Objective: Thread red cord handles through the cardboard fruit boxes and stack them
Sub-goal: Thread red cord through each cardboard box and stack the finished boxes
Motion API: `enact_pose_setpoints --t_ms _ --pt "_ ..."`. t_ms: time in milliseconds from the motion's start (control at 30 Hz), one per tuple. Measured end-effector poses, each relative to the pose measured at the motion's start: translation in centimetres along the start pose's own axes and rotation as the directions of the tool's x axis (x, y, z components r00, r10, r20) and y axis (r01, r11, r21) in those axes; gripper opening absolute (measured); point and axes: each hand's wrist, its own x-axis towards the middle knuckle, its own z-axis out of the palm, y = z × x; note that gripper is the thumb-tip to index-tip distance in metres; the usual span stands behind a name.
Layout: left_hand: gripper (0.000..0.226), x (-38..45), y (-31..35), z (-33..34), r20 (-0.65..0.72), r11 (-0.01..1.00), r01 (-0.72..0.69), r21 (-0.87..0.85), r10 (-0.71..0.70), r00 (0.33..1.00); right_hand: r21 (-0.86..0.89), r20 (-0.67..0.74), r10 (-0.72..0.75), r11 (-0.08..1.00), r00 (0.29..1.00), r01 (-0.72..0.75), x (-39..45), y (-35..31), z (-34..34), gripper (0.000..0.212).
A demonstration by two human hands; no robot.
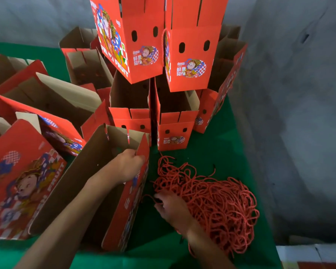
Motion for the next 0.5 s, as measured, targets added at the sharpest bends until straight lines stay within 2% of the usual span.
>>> enact_pose_setpoints --t_ms 100,167,233,400,500 --pt "0.034 0.2 -0.3 -0.1 -0.062 0.999 0.044 -0.029 -0.045 0.997 -0.182 0.018 -0.042 0.982 0.999 0.045 1.8 -1.2 2.6 0.049" --pt "0.03 0.3 -0.4 -0.5 -0.025 0.998 0.039 -0.057 -0.04 0.999 -0.241 0.022 -0.041 0.969 0.999 0.045 2.6 -2.1 3.8 0.046" --pt "0.03 0.5 -0.8 -0.9 -0.003 0.997 0.035 -0.061 -0.035 0.999 -0.205 -0.007 -0.026 0.978 1.0 0.024 2.9 -2.6 4.6 0.037" --pt "0.042 0.7 -1.5 -0.9 -0.103 0.99 0.107 -0.09 -0.116 0.988 -0.204 -0.034 0.004 0.979 0.999 -0.011 3.1 -2.7 5.0 0.024" --pt "0.037 0.8 -1.6 -1.4 0.015 0.994 0.084 -0.069 -0.083 0.996 -0.211 -0.029 0.025 0.977 0.999 -0.031 3.0 -3.2 4.9 0.022"
